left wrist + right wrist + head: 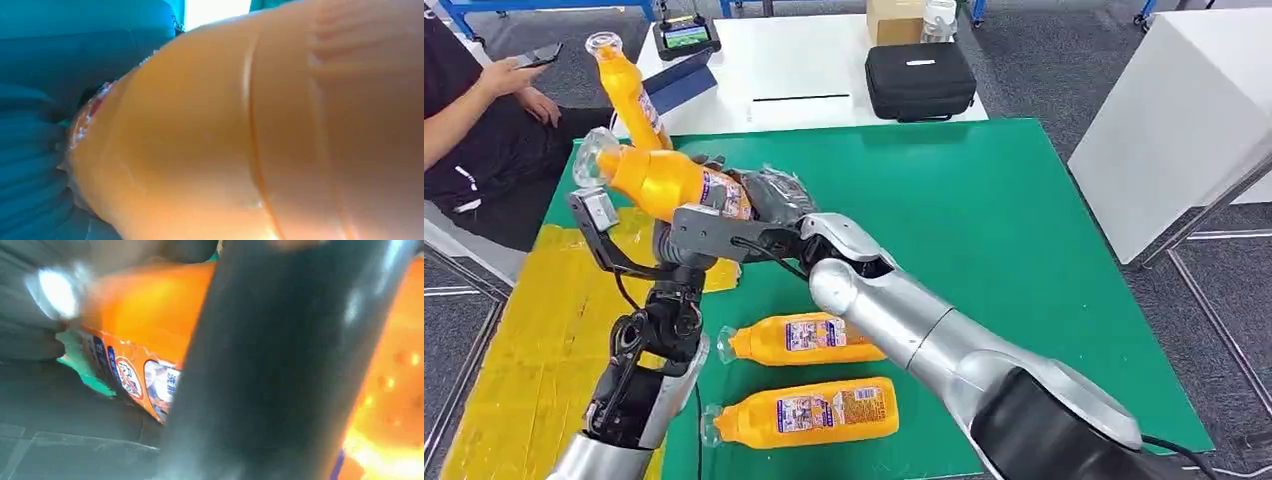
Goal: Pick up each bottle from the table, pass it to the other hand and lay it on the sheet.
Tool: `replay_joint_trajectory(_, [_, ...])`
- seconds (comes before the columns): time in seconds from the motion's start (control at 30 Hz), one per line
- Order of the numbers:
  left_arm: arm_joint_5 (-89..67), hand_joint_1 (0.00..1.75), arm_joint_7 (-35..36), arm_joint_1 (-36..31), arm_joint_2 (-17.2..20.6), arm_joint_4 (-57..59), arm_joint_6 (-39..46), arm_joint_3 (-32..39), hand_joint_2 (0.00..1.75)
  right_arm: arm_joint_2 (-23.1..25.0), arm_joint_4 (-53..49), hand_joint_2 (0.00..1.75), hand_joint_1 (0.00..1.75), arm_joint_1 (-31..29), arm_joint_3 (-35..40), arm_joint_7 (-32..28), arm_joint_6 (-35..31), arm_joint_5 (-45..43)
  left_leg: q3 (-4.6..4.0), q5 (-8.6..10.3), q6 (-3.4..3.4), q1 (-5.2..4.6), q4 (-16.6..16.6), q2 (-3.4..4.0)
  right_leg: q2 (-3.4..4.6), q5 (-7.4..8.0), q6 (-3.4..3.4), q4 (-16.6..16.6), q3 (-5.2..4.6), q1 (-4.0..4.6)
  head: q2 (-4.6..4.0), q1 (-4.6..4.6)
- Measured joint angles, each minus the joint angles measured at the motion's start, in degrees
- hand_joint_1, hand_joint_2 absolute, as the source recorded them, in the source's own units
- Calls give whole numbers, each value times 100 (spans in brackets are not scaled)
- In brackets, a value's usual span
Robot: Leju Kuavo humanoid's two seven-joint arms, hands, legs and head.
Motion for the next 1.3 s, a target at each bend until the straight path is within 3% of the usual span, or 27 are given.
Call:
replay_joint_trajectory(0.13, [-521, 175, -22, 10, 153, -290, 105, 72, 175, 0, 157, 0, 0, 80, -214, -277, 15, 558, 1, 0, 0, 0, 0, 0, 1, 0, 0, 0, 0, 0, 0, -9])
replay_joint_trajectory(0.33, [-1016, 175, -245, -19, 365, -633, 271, 164, 175, -227, -146, 0, 0, 686, -911, -509, 238, 1476, -1, 0, 0, 0, 0, -6, -1, 0, -1, 0, 1, 0, 0, 0])
replay_joint_trajectory(0.57, [-1322, 175, -393, -214, 478, -900, 510, 197, 175, -466, -548, 0, 0, 1281, -1422, -553, 400, 1768, -9, 0, 0, -1, 0, -10, -8, 1, -1, 0, 1, 0, 0, 4])
replay_joint_trajectory(0.77, [-4660, 175, -439, -236, 831, -883, 2279, 315, 175, -934, -1509, 0, 0, 1905, -1797, -929, 273, 1906, -9, -1, -1, 1, 0, -10, -8, 0, -1, 0, 0, 0, 0, 2])
replay_joint_trajectory(0.9, [-5947, 175, -132, -221, 1012, -743, 2744, 404, 175, -1208, -2215, 0, 0, 2208, -1984, -966, 326, 1892, -9, -2, -1, 1, 0, -9, -8, 0, -2, -1, -1, 0, 0, 0])
replay_joint_trajectory(1.07, [-8521, 175, 700, -309, 1235, 73, 3012, 402, 175, -1484, -3133, 0, 0, 2648, -2155, -992, 573, 1901, -8, -2, -1, -1, 0, -9, -8, 0, -2, -1, -1, 0, 0, 2])
replay_joint_trajectory(1.3, [-9921, 175, 1287, -637, 1364, 2189, 2898, 201, 175, -2019, -4456, 0, 0, 3340, -2365, -1178, 640, 1893, -8, -2, -1, -3, 0, -9, -8, 0, -1, -1, -1, -1, 0, 0])
